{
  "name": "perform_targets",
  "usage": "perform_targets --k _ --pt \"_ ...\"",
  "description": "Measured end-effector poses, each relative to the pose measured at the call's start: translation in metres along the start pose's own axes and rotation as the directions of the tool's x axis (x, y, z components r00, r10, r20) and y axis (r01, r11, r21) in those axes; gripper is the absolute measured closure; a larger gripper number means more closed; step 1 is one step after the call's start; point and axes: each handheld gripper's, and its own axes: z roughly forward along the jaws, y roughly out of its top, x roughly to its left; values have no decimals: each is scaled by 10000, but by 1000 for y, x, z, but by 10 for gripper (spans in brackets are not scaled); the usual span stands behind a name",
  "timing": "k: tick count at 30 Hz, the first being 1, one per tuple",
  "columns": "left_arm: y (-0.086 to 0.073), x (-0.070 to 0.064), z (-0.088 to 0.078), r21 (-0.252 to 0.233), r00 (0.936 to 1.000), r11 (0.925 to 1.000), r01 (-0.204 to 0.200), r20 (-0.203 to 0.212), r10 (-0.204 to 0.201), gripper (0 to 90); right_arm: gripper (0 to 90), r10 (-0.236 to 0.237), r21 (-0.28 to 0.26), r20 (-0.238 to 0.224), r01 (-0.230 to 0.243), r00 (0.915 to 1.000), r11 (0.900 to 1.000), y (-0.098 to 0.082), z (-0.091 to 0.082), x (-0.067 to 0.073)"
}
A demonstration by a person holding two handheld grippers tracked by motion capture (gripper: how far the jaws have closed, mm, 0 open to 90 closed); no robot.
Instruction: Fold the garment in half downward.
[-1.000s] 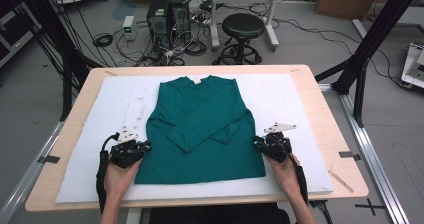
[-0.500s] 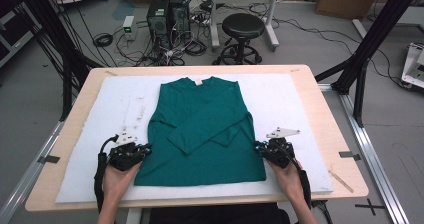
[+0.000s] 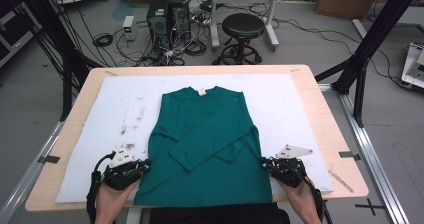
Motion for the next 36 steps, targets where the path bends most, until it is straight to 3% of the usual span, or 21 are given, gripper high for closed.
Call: perform_targets --k 13,19,36 --pt "-24 -24 -26 -213 9991 9998 -20 431 30 869 885 44 -216 -344 -52 9994 9998 -33 -32 21" --pt "-31 -27 -32 -223 9978 9995 222 623 -208 868 885 135 -210 -471 -145 9988 9997 -42 -37 28" --pt "-38 -30 -36 -69 9949 9995 322 958 -314 854 869 136 -195 -718 -151 9973 9997 -51 -44 34"
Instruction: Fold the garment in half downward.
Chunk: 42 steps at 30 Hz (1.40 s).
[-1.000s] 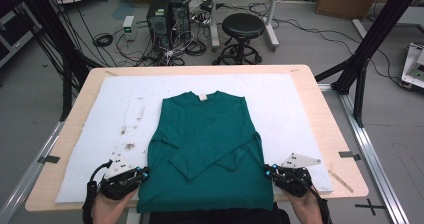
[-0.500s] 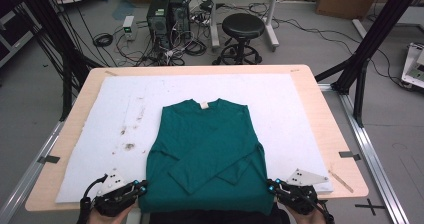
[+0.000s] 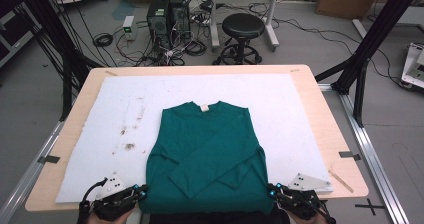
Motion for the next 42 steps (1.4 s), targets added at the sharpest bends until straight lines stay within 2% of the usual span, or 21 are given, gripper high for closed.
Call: perform_targets --k 2,4,5,6,11,13,17,20,23,25,28,31,32,37,40,42 --pt "2 2 -1 -24 9999 10000 -13 152 13 759 809 -10 -88 -26 10 10000 10000 1 -1 -1" --pt "4 4 -3 -170 9999 9999 25 153 -22 669 718 -77 -290 107 80 9999 9995 4 -3 -1" --pt "6 6 -5 -289 9999 9996 75 133 -71 648 643 -81 -430 126 86 9999 9990 6 -3 -1" --pt "8 7 -5 -381 9999 9992 110 86 -107 616 580 -44 -561 112 50 9999 9984 8 -4 -3" --pt "22 17 -9 -1037 9995 9946 29 -306 -61 457 391 134 -869 197 -117 9997 9961 18 -4 -13" --pt "29 22 -11 -1234 9989 9924 -22 -477 -38 435 318 293 -988 337 -258 9990 9948 24 -4 -17" --pt "46 35 -13 -1723 9976 9850 -59 -691 -61 388 239 422 -1171 513 -359 9978 9925 36 -1 -26" --pt "56 47 -11 -1859 9978 9826 -35 -650 -88 367 214 454 -1353 767 -348 9960 9902 46 2 -34" --pt "65 61 -3 -1613 9995 9869 -39 -325 -13 355 213 562 -1554 835 -427 9949 9869 58 6 -43" --pt "73 69 3 -1435 9996 9896 -123 -263 86 343 213 564 -1568 819 -431 9950 9867 65 9 -47" --pt "84 76 8 -1432 9991 9892 -307 -348 260 341 213 507 -1541 945 -357 9942 9874 74 14 -55" --pt "95 84 14 -1508 9995 9881 -303 -135 286 340 213 592 -1490 1110 -423 9921 9879 81 21 -64" --pt "99 86 15 -1526 9994 9878 -316 -188 291 339 213 636 -1507 1114 -464 9917 9875 83 23 -67" --pt "107 97 21 -1703 10000 9854 -58 -31 53 340 213 981 -1686 1453 -731 9845 9830 87 29 -81" --pt "105 99 20 -1944 9995 9809 -2 -315 -60 339 213 1105 -1757 1676 -806 9796 9811 87 30 -85" --pt "103 102 18 -1913 9990 9813 232 -338 -302 339 214 1120 -1699 1678 -832 9794 9819 86 30 -86"
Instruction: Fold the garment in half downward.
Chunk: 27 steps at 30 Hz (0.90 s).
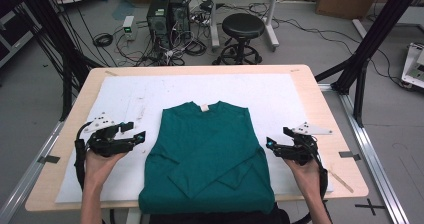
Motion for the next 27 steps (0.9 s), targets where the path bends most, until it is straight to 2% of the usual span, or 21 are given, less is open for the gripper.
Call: perform_targets --k 7,11,18,24,27 --pt "-10 6 -6 78 9984 9988 490 -269 -488 340 214 120 196 126 -122 9998 9997 -5 4 -4" --pt "-11 7 -9 -9 9976 9981 611 -337 -611 339 214 151 192 118 -153 9998 9997 -5 3 -6" --pt "-7 -1 -8 -34 9990 9993 385 -237 -386 340 214 200 88 138 -201 9997 9998 -6 1 -8" --pt "-5 -8 -3 126 9997 9998 163 -194 -161 339 214 136 175 124 -138 9998 9998 -6 2 -8" --pt "-6 -9 -1 175 9997 9997 186 -143 -183 340 214 197 152 89 -199 9998 9997 -6 2 -8"
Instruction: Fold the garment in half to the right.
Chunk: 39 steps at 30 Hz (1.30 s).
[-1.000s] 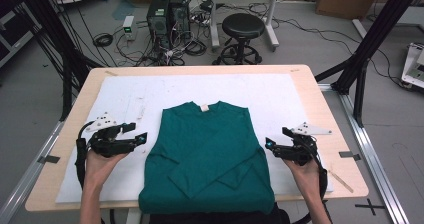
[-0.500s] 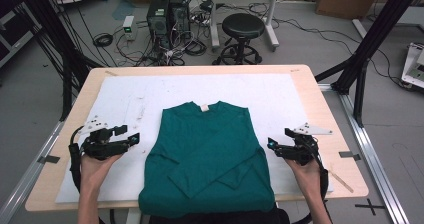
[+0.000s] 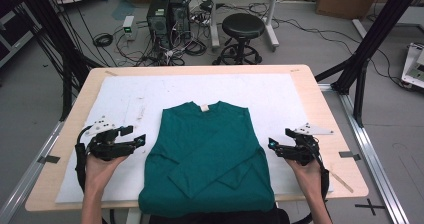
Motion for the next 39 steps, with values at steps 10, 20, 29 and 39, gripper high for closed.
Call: perform_targets --k 10,20,29,39 --pt "1 -2 -2 -78 10000 10000 8 35 -8 340 215 23 -115 9 -23 10000 9999 1 -4 -1" --pt "0 -1 0 65 10000 10000 -19 -39 19 340 215 43 -119 -27 -43 10000 9999 2 -4 -1" --pt "1 -4 7 246 9997 9996 106 -207 -101 345 215 24 -65 -64 -24 10000 10000 1 -4 -2" --pt "16 -10 29 640 9992 9978 -171 -338 193 347 215 -20 -44 22 20 10000 10000 0 -1 -3"
